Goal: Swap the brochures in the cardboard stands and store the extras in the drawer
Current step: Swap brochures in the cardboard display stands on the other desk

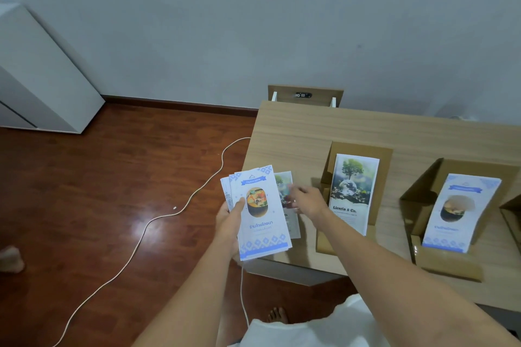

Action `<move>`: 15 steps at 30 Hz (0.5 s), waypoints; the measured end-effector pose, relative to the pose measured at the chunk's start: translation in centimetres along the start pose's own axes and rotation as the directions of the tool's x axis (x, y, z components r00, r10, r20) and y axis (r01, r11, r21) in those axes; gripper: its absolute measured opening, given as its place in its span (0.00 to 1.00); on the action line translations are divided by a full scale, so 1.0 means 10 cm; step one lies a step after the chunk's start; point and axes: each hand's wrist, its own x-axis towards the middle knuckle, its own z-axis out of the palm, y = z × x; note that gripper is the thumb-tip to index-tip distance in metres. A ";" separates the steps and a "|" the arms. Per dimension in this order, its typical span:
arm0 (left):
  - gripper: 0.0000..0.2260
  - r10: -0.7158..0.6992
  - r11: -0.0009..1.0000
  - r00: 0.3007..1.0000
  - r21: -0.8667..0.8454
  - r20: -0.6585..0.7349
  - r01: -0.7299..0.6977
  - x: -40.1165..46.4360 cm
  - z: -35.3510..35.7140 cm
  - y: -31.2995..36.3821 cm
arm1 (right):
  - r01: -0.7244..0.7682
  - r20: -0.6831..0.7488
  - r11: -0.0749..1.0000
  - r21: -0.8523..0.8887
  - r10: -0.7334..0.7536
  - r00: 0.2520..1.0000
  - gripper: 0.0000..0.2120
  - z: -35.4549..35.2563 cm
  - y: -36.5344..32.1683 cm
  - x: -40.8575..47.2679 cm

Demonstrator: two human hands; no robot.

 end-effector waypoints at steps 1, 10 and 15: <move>0.10 0.004 1.000 1.000 0.003 0.011 -0.004 -0.02 0.04 0.02 | 0.020 0.074 0.999 0.038 -0.023 0.997 0.19 -0.01 -0.05 -0.06; 0.17 0.069 0.997 0.987 0.015 0.148 -0.072 -0.22 0.25 0.09 | 0.156 0.027 0.979 0.133 -0.161 0.987 0.14 0.02 0.04 -0.35; 0.16 -0.025 0.999 0.976 -0.041 0.215 0.035 -0.27 0.37 0.08 | 0.172 -0.041 0.977 0.127 -0.168 0.985 0.11 -0.20 0.08 -0.41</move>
